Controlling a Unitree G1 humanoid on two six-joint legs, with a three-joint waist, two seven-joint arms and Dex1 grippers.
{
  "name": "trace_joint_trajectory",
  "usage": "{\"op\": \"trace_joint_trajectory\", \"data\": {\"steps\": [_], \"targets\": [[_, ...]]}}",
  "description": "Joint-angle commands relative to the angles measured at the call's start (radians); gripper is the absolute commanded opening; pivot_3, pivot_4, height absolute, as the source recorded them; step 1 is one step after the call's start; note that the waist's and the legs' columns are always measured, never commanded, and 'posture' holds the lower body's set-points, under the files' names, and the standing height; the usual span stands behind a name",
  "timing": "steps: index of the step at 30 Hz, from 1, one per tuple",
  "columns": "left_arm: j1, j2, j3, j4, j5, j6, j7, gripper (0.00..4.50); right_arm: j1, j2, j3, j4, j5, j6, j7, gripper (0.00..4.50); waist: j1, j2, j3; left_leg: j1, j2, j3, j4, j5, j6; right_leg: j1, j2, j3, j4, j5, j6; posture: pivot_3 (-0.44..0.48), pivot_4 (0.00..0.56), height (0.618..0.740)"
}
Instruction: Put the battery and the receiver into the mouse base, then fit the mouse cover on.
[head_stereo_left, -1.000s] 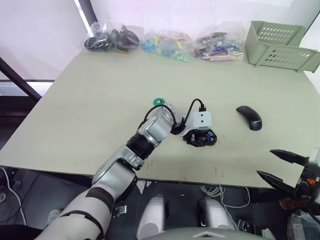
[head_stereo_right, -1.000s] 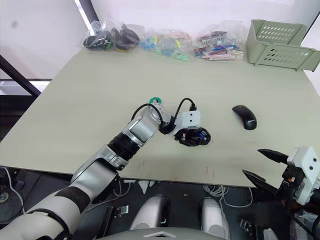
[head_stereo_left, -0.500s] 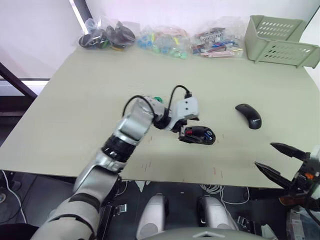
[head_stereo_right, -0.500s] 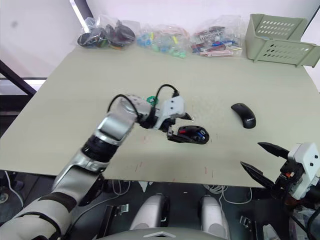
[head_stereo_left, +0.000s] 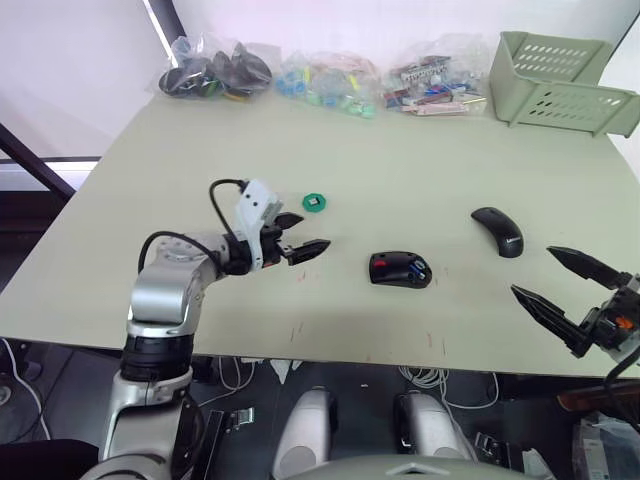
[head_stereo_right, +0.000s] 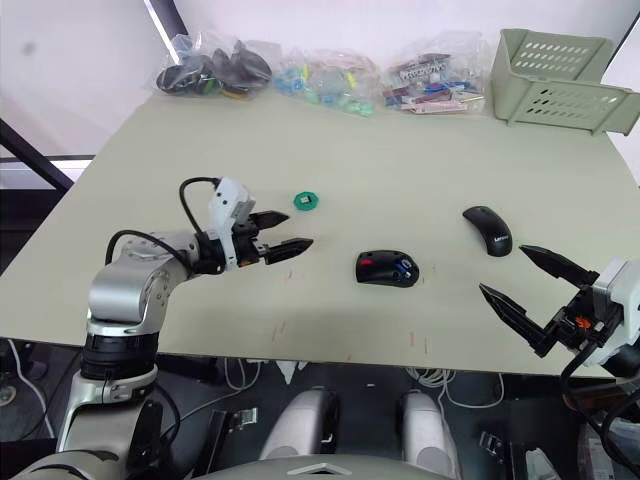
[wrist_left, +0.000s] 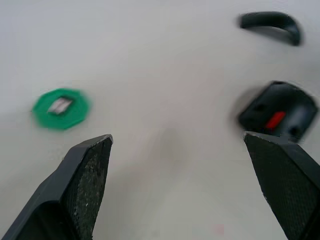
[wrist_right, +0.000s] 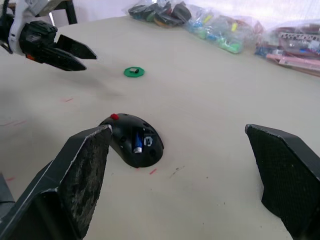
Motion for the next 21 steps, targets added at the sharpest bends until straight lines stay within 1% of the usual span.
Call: {"op": "trace_joint_trajectory", "data": {"steps": [1, 5, 8, 11, 13, 14, 16, 17, 19, 21], "targets": [[0.005, -0.023, 0.037, -0.031, 0.004, -0.053, 0.114, 4.46, -0.025, -0.026, -0.001, 0.033, -0.016, -0.046, 0.040, 4.50, 0.005, 0.000, 0.000, 0.001, 0.000, 0.000, 0.000, 0.000, 0.000, 0.000, 0.000, 0.000, 0.001, 0.000, 0.000, 0.000, 0.150, 0.740], [-0.012, -0.025, 0.014, 0.034, 0.035, -0.109, 0.196, 4.46, -0.074, -0.035, 0.023, 0.078, -0.042, -0.076, 0.055, 4.50, 0.002, -0.001, 0.000, 0.002, -0.001, 0.002, 0.000, 0.000, 0.000, 0.000, 0.000, 0.002, 0.004, 0.000, 0.000, 0.000, 0.150, 0.740], [-0.050, -0.065, -0.015, 0.086, 0.064, -0.121, 0.280, 4.46, -0.084, -0.073, 0.031, 0.124, -0.016, -0.047, 0.117, 4.50, 0.003, -0.001, 0.001, 0.004, -0.001, 0.003, 0.000, 0.000, 0.000, 0.001, 0.000, 0.003, 0.007, 0.000, 0.000, 0.000, 0.150, 0.740], [-0.100, -0.090, -0.047, 0.160, 0.088, -0.139, 0.320, 4.46, -0.091, -0.087, 0.035, 0.172, 0.001, -0.042, 0.156, 4.50, 0.004, -0.002, 0.001, 0.005, -0.001, 0.003, 0.001, 0.000, 0.000, 0.002, 0.000, 0.003, 0.007, 0.000, 0.000, 0.000, 0.150, 0.740], [-0.145, -0.115, -0.045, 0.213, 0.080, -0.136, 0.342, 4.46, -0.098, -0.099, 0.035, 0.201, -0.004, -0.049, 0.179, 4.50, 0.001, -0.003, 0.001, 0.006, -0.001, 0.003, 0.001, 0.000, 0.000, 0.002, 0.000, 0.003, 0.007, 0.000, 0.000, 0.000, 0.150, 0.740], [-0.162, -0.119, -0.051, 0.229, 0.076, -0.142, 0.340, 4.46, -0.102, -0.101, 0.036, 0.206, -0.003, -0.047, 0.182, 4.50, 0.002, -0.003, 0.002, 0.006, -0.001, 0.003, 0.000, 0.000, 0.000, 0.002, 0.000, 0.004, 0.008, 0.001, 0.001, 0.000, 0.150, 0.740], [-0.189, -0.108, -0.102, 0.263, 0.089, -0.167, 0.303, 3.94, -0.111, -0.105, 0.038, 0.218, -0.004, -0.049, 0.189, 4.50, 0.001, -0.003, 0.002, 0.007, -0.001, 0.003, 0.000, 0.000, 0.000, 0.002, 0.000, 0.004, 0.008, 0.001, 0.001, 0.000, 0.150, 0.740], [-0.202, -0.105, -0.114, 0.285, 0.084, -0.169, 0.283, 3.75, -0.114, -0.105, 0.040, 0.219, -0.003, -0.049, 0.190, 4.50, 0.000, -0.003, 0.002, 0.007, -0.001, 0.003, 0.000, 0.000, 0.000, 0.002, 0.000, 0.004, 0.008, 0.001, 0.002, 0.000, 0.150, 0.740], [-0.235, -0.083, -0.141, 0.343, 0.091, -0.206, 0.236, 3.75, -0.117, -0.107, 0.037, 0.212, 0.003, -0.042, 0.188, 4.50, -0.001, -0.003, 0.002, 0.007, -0.001, 0.004, 0.000, 0.000, 0.000, 0.002, 0.001, 0.005, 0.008, 0.001, 0.002, 0.000, 0.150, 0.740], [-0.289, -0.054, -0.137, 0.435, 0.082, -0.236, 0.184, 3.75, -0.116, -0.112, 0.029, 0.198, 0.012, -0.033, 0.185, 4.50, -0.003, -0.003, 0.002, 0.008, -0.001, 0.004, 0.000, 0.000, 0.000, 0.002, 0.001, 0.005, 0.008, 0.001, 0.002, 0.000, 0.150, 0.740]]}}
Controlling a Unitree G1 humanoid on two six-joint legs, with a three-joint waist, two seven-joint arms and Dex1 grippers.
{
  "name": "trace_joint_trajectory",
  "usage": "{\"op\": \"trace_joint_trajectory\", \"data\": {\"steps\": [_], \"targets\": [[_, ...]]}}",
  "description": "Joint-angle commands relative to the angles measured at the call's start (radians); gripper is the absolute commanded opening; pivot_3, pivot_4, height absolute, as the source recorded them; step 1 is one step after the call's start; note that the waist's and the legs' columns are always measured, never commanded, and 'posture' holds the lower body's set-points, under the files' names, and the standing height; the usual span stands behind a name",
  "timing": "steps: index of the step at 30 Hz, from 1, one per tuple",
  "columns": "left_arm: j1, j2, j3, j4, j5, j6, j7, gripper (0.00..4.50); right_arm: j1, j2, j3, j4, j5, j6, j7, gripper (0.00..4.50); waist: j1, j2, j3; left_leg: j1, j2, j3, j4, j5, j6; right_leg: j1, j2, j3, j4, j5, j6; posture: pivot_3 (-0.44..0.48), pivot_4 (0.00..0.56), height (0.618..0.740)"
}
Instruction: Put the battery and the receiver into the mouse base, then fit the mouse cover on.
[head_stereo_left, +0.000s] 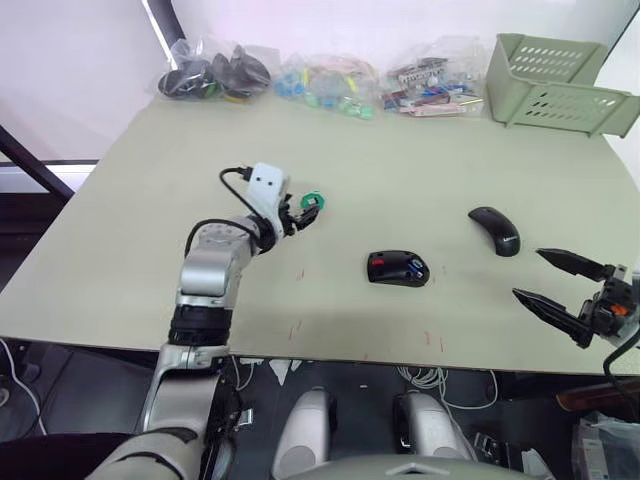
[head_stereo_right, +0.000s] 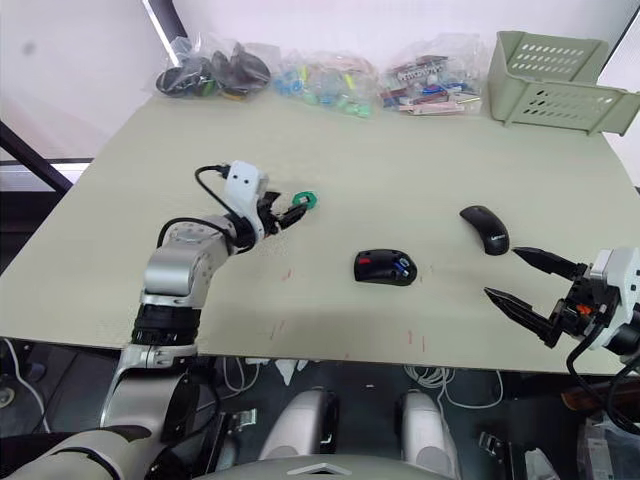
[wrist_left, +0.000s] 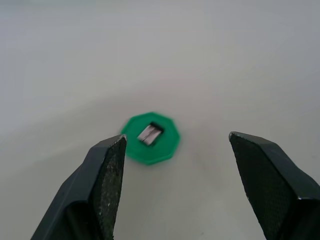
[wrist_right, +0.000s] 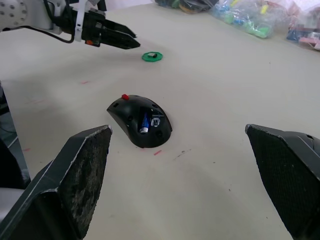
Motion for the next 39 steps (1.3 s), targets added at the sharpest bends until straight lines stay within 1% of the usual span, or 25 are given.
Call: {"op": "trace_joint_trajectory", "data": {"steps": [1, 5, 7, 9, 10, 11, 13, 14, 16, 19, 22, 26, 27, 28, 30, 36, 39], "targets": [[-0.077, 0.048, 0.017, 0.106, -0.014, -0.061, -0.077, 3.75, -0.005, -0.019, -0.033, -0.036, 0.030, 0.007, 0.000, 4.50, -0.003, 0.000, 0.000, 0.000, 0.000, 0.000, 0.000, 0.000, 0.000, 0.000, 0.000, 0.000, 0.000, 0.000, 0.000, 0.000, 0.150, 0.740], [-0.147, 0.096, 0.012, 0.267, -0.020, -0.198, -0.204, 3.75, -0.011, -0.016, -0.030, -0.046, 0.029, 0.010, -0.017, 4.50, -0.006, 0.000, 0.000, 0.000, 0.000, 0.000, 0.000, 0.000, 0.000, 0.000, 0.000, 0.000, 0.000, -0.001, 0.001, 0.000, 0.150, 0.740], [-0.159, 0.091, 0.050, 0.350, -0.056, -0.414, -0.301, 3.75, -0.001, -0.001, -0.020, -0.061, 0.025, -0.003, -0.020, 4.50, -0.006, 0.000, 0.000, 0.000, 0.000, 0.000, 0.000, 0.000, 0.000, 0.000, 0.000, 0.000, 0.000, -0.001, 0.001, 0.000, 0.150, 0.740], [-0.180, 0.119, 0.044, 0.433, -0.040, -0.480, -0.349, 3.75, 0.008, 0.016, -0.006, -0.087, 0.025, -0.006, -0.032, 4.50, -0.005, -0.001, 0.001, 0.000, 0.000, 0.001, 0.000, 0.000, 0.000, 0.000, 0.000, 0.000, 0.000, 0.001, -0.002, 0.000, 0.150, 0.740], [-0.198, 0.130, 0.039, 0.475, -0.030, -0.484, -0.360, 3.75, 0.009, 0.021, -0.004, -0.094, 0.027, -0.006, -0.034, 4.50, -0.004, -0.002, 0.001, 0.000, 0.000, 0.001, 0.000, 0.000, 0.000, 0.000, 0.000, 0.000, 0.000, 0.001, -0.002, 0.000, 0.150, 0.740], [-0.222, 0.140, 0.045, 0.520, -0.042, -0.472, -0.401, 3.75, 0.017, 0.026, 0.001, -0.104, 0.025, -0.010, -0.032, 4.50, -0.004, -0.002, 0.001, 0.000, 0.000, 0.001, 0.000, 0.000, 0.000, 0.000, 0.000, 0.000, -0.001, 0.001, -0.002, 0.000, 0.150, 0.740], [-0.268, 0.161, 0.068, 0.622, -0.065, -0.520, -0.479, 3.75, 0.033, 0.041, 0.002, -0.135, 0.027, -0.016, -0.039, 4.50, -0.005, -0.003, 0.002, 0.000, 0.000, 0.000, 0.000, 0.000, 0.000, 0.000, 0.000, 0.000, 0.000, 0.001, -0.002, 0.000, 0.150, 0.740], [-0.285, 0.167, 0.078, 0.661, -0.074, -0.537, -0.512, 3.75, 0.038, 0.047, 0.002, -0.148, 0.031, -0.014, -0.047, 4.50, -0.006, -0.003, 0.002, 0.000, 0.000, 0.000, 0.000, 0.000, 0.000, 0.000, 0.000, 0.000, 0.000, -0.001, 0.001, 0.000, 0.150, 0.740], [-0.320, 0.187, 0.094, 0.752, -0.074, -0.568, -0.550, 3.75, 0.057, 0.061, 0.014, -0.203, 0.029, -0.012, -0.073, 4.50, -0.008, -0.003, 0.002, 0.000, 0.000, 0.000, 0.000, 0.000, 0.000, 0.000, 0.000, 0.000, 0.000, -0.001, 0.001, 0.000, 0.150, 0.740], [-0.349, 0.207, 0.090, 0.850, -0.046, -0.628, -0.587, 3.75, 0.082, 0.072, 0.020, -0.265, 0.037, -0.003, -0.103, 4.50, -0.010, -0.003, 0.002, -0.001, 0.000, 0.000, 0.000, 0.000, 0.000, 0.000, 0.000, 0.000, 0.000, -0.001, 0.002, 0.000, 0.150, 0.740], [-0.378, 0.192, 0.065, 0.919, -0.008, -0.663, -0.591, 3.75, 0.123, 0.075, 0.006, -0.305, 0.041, -0.014, -0.106, 4.50, -0.010, -0.004, 0.003, -0.001, 0.000, 0.000, 0.000, 0.000, 0.000, 0.000, 0.000, 0.000, 0.000, -0.001, 0.002, 0.000, 0.150, 0.740], [-0.412, 0.176, 0.044, 0.990, 0.036, -0.696, -0.613, 3.75, 0.169, 0.089, 0.016, -0.389, 0.038, -0.009, -0.161, 4.50, -0.003, -0.006, 0.004, -0.001, 0.000, -0.001, 0.000, 0.000, 0.000, 0.000, 0.000, -0.001, 0.000, -0.001, 0.002, 0.000, 0.150, 0.740], [-0.417, 0.180, 0.042, 1.003, 0.044, -0.702, -0.623, 3.21, 0.174, 0.090, 0.019, -0.408, 0.039, -0.004, -0.179, 4.50, -0.002, -0.007, 0.004, -0.001, 0.000, -0.001, 0.000, 0.000, 0.000, 0.000, 0.000, -0.001, 0.000, -0.001, 0.002, 0.000, 0.150, 0.740], [-0.421, 0.184, 0.035, 1.014, 0.056, -0.716, -0.629, 2.88, 0.177, 0.093, 0.023, -0.429, 0.043, 0.001, -0.201, 4.50, -0.004, -0.008, 0.005, -0.001, 0.000, -0.001, 0.000, 0.000, 0.000, 0.000, 0.000, -0.001, 0.000, -0.001, 0.002, 0.000, 0.150, 0.740], [-0.440, 0.176, 0.037, 1.036, 0.067, -0.721, -0.618, 2.07, 0.185, 0.104, 0.027, -0.453, 0.047, -0.002, -0.226, 4.50, -0.007, -0.009, 0.005, -0.001, 0.000, -0.001, 0.000, 0.000, 0.000, 0.000, 0.000, -0.001, 0.000, -0.001, 0.002, 0.000, 0.150, 0.740], [-0.479, 0.169, 0.037, 1.072, 0.109, -0.729, -0.596, 2.07, 0.219, 0.148, 0.052, -0.467, 0.023, -0.038, -0.250, 4.50, -0.008, -0.010, 0.006, -0.002, 0.000, -0.001, 0.000, 0.000, 0.000, -0.001, 0.000, -0.001, 0.000, -0.001, 0.002, 0.000, 0.150, 0.740], [-0.482, 0.166, 0.030, 1.077, 0.132, -0.732, -0.592, 2.07, 0.235, 0.168, 0.045, -0.471, 0.030, -0.056, -0.254, 4.50, -0.009, -0.010, 0.006, -0.002, 0.000, -0.001, 0.000, 0.000, 0.000, -0.001, 0.000, -0.001, 0.000, -0.001, 0.002, 0.000, 0.150, 0.740]]}}
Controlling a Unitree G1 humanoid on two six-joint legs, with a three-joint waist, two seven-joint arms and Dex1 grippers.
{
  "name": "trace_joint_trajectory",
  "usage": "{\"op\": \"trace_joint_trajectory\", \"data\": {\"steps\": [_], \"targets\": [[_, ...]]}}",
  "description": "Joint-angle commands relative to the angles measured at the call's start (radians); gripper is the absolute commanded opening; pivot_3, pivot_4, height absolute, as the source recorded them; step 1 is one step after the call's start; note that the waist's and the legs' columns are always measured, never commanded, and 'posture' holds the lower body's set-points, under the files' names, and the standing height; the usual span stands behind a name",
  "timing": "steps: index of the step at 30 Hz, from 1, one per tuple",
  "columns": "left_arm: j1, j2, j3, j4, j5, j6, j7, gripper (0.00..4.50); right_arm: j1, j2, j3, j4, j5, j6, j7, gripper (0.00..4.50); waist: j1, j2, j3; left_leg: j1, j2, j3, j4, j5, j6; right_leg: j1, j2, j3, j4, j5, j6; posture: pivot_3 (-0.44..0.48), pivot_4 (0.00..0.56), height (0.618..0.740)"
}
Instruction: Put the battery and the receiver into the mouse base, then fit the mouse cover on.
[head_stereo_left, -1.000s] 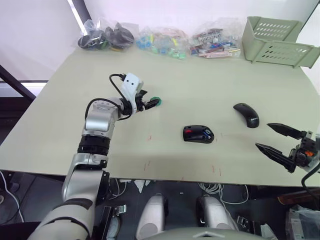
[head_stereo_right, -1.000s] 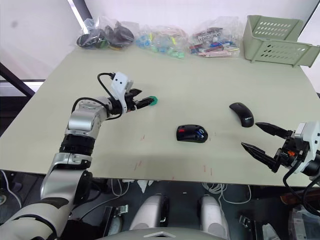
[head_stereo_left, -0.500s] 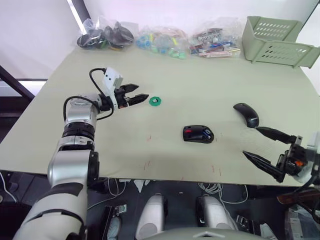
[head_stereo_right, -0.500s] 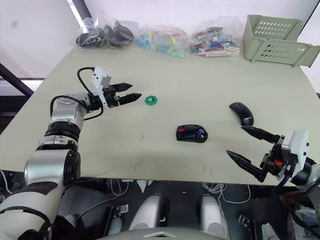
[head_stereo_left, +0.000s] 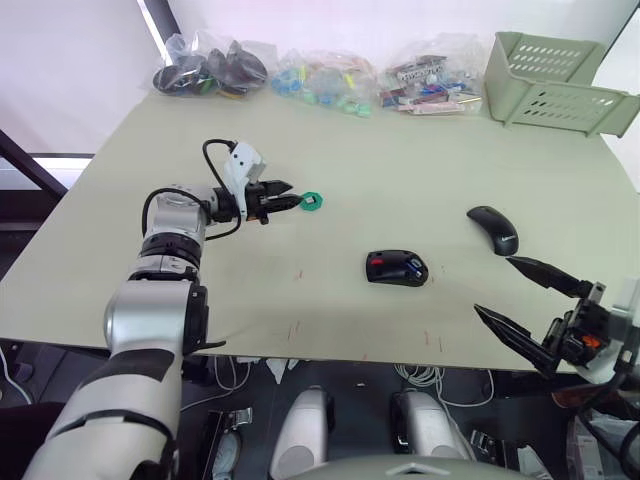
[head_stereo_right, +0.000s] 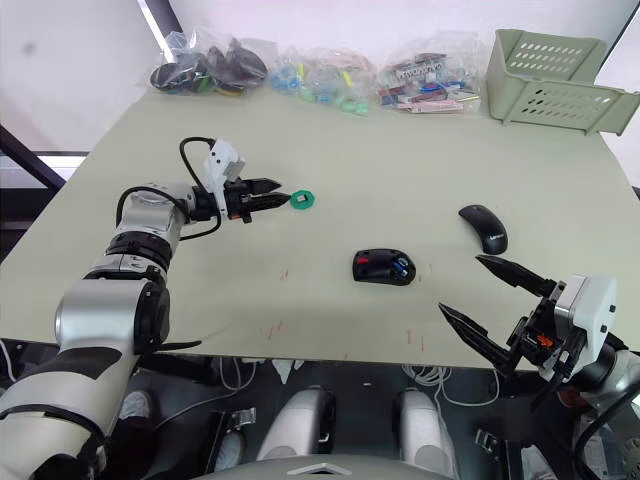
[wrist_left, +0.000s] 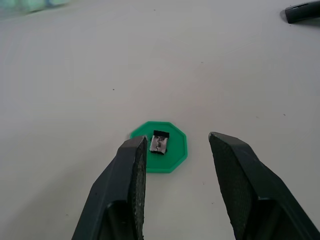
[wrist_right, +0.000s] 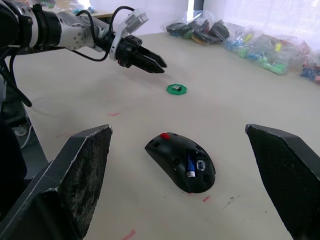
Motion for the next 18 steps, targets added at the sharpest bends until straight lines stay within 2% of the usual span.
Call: {"op": "trace_joint_trajectory", "data": {"steps": [1, 18], "targets": [[-0.030, 0.003, -0.006, -0.002, 0.018, -0.016, 0.003, 2.07, 0.012, 0.008, -0.017, -0.042, 0.012, -0.040, -0.006, 4.50, -0.001, 0.000, 0.000, 0.000, 0.000, 0.000, 0.000, 0.000, 0.000, 0.000, 0.000, 0.000, 0.000, 0.000, 0.000, 0.000, 0.150, 0.740], [-0.069, -0.030, -0.017, 0.032, 0.083, 0.005, 0.096, 2.07, 0.035, -0.001, -0.013, -0.056, 0.004, -0.058, -0.013, 4.50, -0.003, -0.002, 0.001, 0.000, 0.000, 0.000, 0.000, 0.000, 0.000, 0.000, 0.000, 0.000, 0.001, 0.000, 0.000, 0.000, 0.150, 0.740]]}}
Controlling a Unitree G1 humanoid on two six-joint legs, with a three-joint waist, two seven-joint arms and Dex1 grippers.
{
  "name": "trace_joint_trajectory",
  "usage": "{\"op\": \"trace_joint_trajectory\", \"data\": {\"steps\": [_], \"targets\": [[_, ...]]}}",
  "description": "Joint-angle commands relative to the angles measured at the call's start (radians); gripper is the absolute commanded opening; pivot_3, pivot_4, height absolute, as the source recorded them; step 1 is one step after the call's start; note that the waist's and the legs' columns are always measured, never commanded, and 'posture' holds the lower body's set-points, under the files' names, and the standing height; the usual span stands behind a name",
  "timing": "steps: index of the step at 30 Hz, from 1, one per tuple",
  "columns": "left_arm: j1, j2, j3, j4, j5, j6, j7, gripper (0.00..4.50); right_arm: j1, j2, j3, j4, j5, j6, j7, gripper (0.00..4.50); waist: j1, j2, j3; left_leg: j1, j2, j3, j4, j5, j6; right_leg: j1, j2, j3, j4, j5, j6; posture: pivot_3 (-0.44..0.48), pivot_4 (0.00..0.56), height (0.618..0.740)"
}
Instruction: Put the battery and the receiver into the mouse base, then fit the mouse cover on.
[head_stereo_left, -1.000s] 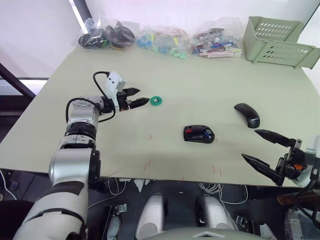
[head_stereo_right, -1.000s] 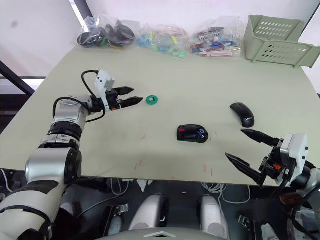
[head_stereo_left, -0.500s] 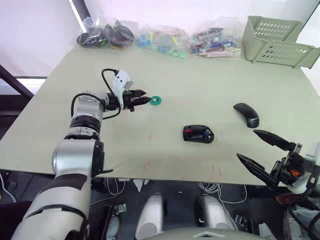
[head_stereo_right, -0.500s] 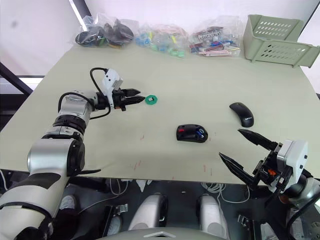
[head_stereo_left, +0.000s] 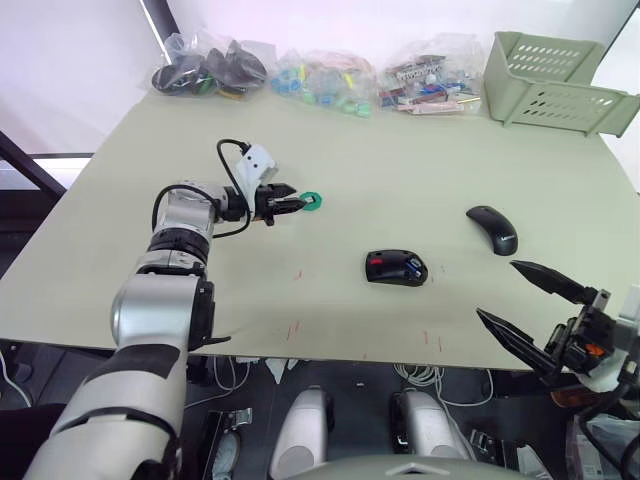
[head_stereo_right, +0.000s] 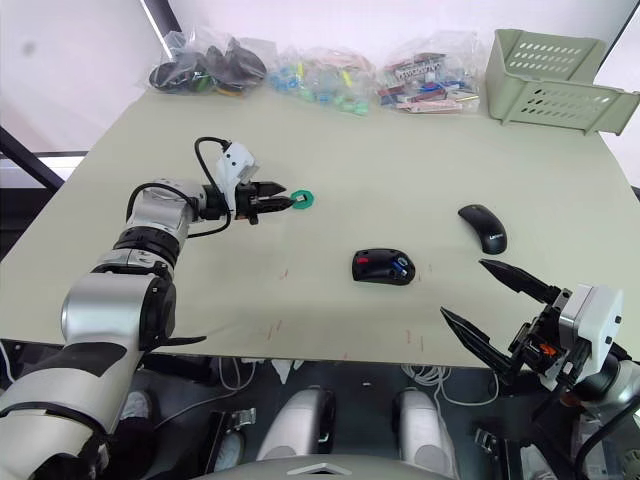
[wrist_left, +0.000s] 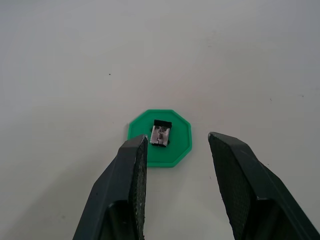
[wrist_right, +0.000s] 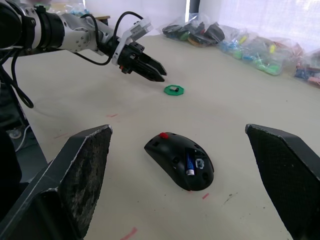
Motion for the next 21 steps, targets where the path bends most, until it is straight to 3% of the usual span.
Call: {"op": "trace_joint_trajectory", "data": {"steps": [1, 20, 21], "targets": [[-0.044, -0.002, 0.007, 0.003, 0.007, 0.004, 0.024, 2.07, 0.003, 0.000, 0.001, -0.049, 0.002, -0.025, -0.012, 4.50, 0.000, 0.000, 0.000, 0.000, 0.000, 0.000, 0.000, 0.000, 0.000, 0.000, 0.000, 0.000, 0.000, 0.000, 0.000, 0.000, 0.150, 0.740], [-0.052, -0.066, -0.038, 0.039, 0.111, -0.030, 0.181, 2.07, 0.004, 0.013, 0.049, -0.117, -0.015, -0.022, -0.097, 4.50, -0.002, 0.000, 0.000, 0.000, 0.000, 0.000, 0.000, 0.000, 0.000, 0.000, 0.000, 0.000, 0.001, 0.000, 0.000, 0.000, 0.150, 0.740], [-0.050, -0.067, -0.041, 0.041, 0.117, -0.032, 0.189, 1.64, 0.007, 0.015, 0.051, -0.121, -0.016, -0.023, -0.101, 4.50, -0.002, 0.000, 0.000, 0.000, 0.000, 0.000, 0.000, 0.000, 0.000, 0.000, 0.000, 0.000, 0.001, 0.000, 0.000, 0.000, 0.150, 0.740]]}}
